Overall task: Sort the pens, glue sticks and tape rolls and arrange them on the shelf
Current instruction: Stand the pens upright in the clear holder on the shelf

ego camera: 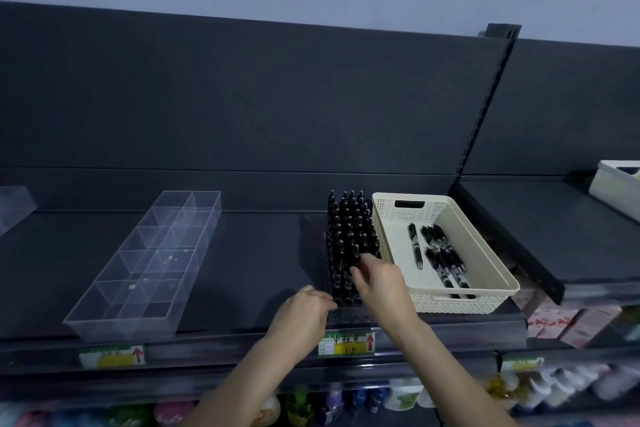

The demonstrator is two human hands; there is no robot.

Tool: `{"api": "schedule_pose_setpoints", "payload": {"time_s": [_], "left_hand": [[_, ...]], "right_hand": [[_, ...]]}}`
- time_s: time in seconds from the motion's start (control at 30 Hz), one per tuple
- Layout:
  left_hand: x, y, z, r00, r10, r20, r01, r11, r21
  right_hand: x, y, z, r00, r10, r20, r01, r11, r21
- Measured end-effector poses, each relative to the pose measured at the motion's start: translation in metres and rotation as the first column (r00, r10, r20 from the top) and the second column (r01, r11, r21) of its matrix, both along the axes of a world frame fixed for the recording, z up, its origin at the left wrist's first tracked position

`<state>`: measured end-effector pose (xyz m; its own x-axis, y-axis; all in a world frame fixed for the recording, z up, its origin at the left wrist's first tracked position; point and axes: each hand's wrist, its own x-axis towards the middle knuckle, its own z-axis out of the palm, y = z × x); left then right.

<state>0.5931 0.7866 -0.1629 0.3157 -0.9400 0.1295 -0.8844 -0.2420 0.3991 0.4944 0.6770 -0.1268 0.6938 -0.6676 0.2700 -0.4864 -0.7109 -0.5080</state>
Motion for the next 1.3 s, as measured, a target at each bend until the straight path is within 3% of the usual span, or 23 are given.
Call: {"api": "schedule_pose_setpoints", "payload": {"time_s": [0.27,0.53,0.73,0.83,1.0,1.1,1.17,1.23,1.3], "left_hand": [[-0.005,0.002,-0.001,0.999,0.000,0.033,0.000,1.000,-0.010],[-0.050,-0.036,0.028,0.993,-0.058,-0.101,0.032,0.970,-0.239],[-0.091,-0.117,0.043,0.984,-0.014,-0.180,-0.028,0.974,-0.227],[-0.099,-0.152,0.045,0.978,0.078,-0.192,-0.102,0.987,-0.121],[-0.093,-0.201,0.044,0.964,0.206,-0.171,-0.170,0.964,0.205],[-0.088,-0.233,0.034,0.955,0.210,-0.209,-0.106,0.901,0.421],[-0.090,-0.251,0.025,0.966,0.215,-0.141,-0.093,0.806,0.585],[-0.091,-0.265,0.018,0.976,0.216,-0.029,-0.146,0.746,0.650],[-0.086,-0.274,0.015,0.972,0.234,0.016,-0.192,0.759,0.622]], "right_hand": [[-0.037,0.013,0.000,0.993,-0.090,0.079,0.081,0.989,0.121],[-0.086,-0.050,0.010,0.959,-0.223,0.177,0.204,0.972,0.118],[-0.123,-0.113,0.010,0.982,-0.184,0.044,0.177,0.976,0.130],[-0.132,-0.144,0.015,0.991,-0.106,-0.077,0.119,0.974,0.192],[-0.127,-0.171,0.019,0.981,0.021,-0.193,0.040,0.950,0.309],[-0.122,-0.182,0.018,0.978,0.068,-0.198,0.014,0.922,0.388],[-0.120,-0.186,0.019,0.974,0.085,-0.211,0.008,0.914,0.405],[-0.118,-0.191,0.020,0.963,0.121,-0.240,-0.005,0.902,0.432],[-0.112,-0.193,0.021,0.936,0.154,-0.316,0.008,0.889,0.458]]}}
